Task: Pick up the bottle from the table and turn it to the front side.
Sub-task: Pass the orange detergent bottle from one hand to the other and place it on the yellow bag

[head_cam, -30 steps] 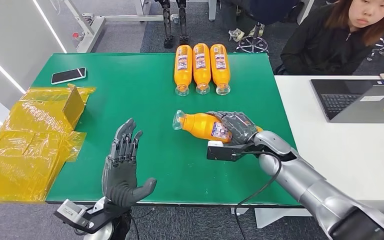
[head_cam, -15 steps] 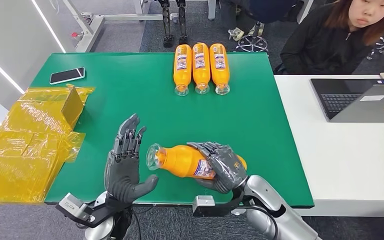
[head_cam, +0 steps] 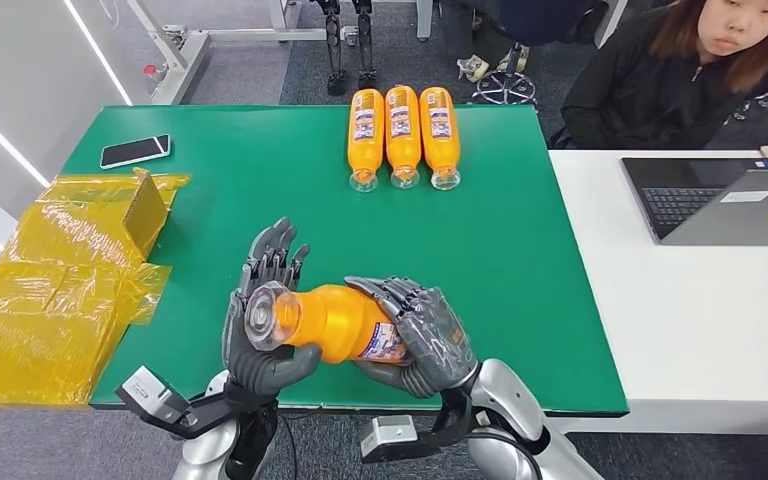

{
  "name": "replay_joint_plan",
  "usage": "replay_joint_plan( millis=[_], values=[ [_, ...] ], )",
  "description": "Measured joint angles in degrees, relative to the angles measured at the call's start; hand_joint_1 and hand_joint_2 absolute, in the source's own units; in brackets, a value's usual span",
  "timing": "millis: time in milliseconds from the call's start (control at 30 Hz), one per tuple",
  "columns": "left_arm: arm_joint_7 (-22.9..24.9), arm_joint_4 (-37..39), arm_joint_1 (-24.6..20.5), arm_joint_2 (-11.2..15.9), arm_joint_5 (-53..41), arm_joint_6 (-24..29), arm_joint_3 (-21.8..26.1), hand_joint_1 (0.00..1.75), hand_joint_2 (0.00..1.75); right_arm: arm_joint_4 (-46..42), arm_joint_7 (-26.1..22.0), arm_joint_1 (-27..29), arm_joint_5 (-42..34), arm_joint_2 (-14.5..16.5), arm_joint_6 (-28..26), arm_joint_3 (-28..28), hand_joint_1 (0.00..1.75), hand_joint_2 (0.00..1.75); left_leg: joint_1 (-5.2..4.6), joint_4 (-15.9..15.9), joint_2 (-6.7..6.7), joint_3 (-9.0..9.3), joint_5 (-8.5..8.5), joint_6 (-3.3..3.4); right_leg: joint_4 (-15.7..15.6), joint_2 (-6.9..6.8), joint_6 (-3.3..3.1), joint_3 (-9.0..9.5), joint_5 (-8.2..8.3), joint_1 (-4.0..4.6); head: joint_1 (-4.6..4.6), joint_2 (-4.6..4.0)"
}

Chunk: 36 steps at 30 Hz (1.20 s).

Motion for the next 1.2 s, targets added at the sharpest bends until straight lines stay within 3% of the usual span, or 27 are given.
replay_joint_plan(
  millis=[367,967,1100,1200],
  values=[
    [-0.2,-0.7,-0.6,-0.2,1.0,-0.2,0.0,0.00,1.75,2.7,-3.9,-0.3,-6.0,5.2,2.4,-0.2,1.75,1.75,0.00,0.0,-0.02,-0.01,0.00,0.00,0.0,-0.02,0.00,0.00,0.00,0.00,-0.01,0.00],
    [0.5,-3.6,0.4,0.8,3.1,0.3,0.0,0.00,1.75,10.7,-6.5,-0.6,-8.9,9.3,6.1,2.1,1.75,1.75,0.00,0.0,0.00,0.00,0.00,0.00,0.0,-0.01,0.00,0.00,-0.01,0.00,0.00,0.00],
    [0.5,-3.6,0.7,1.0,3.1,0.4,0.0,1.75,1.75,11.7,-6.8,-0.6,-8.9,9.7,6.0,2.3,1.75,1.75,0.00,0.0,0.00,0.00,0.00,0.00,0.0,-0.01,0.00,0.00,-0.01,0.00,0.00,0.00],
    [0.3,-3.6,0.8,1.2,3.3,0.2,0.0,1.75,1.75,12.1,-6.8,-0.6,-8.9,9.8,6.0,2.3,1.75,1.75,0.00,0.0,0.00,0.00,0.00,0.00,0.0,-0.01,0.00,-0.01,-0.01,0.00,0.00,0.00]
  ],
)
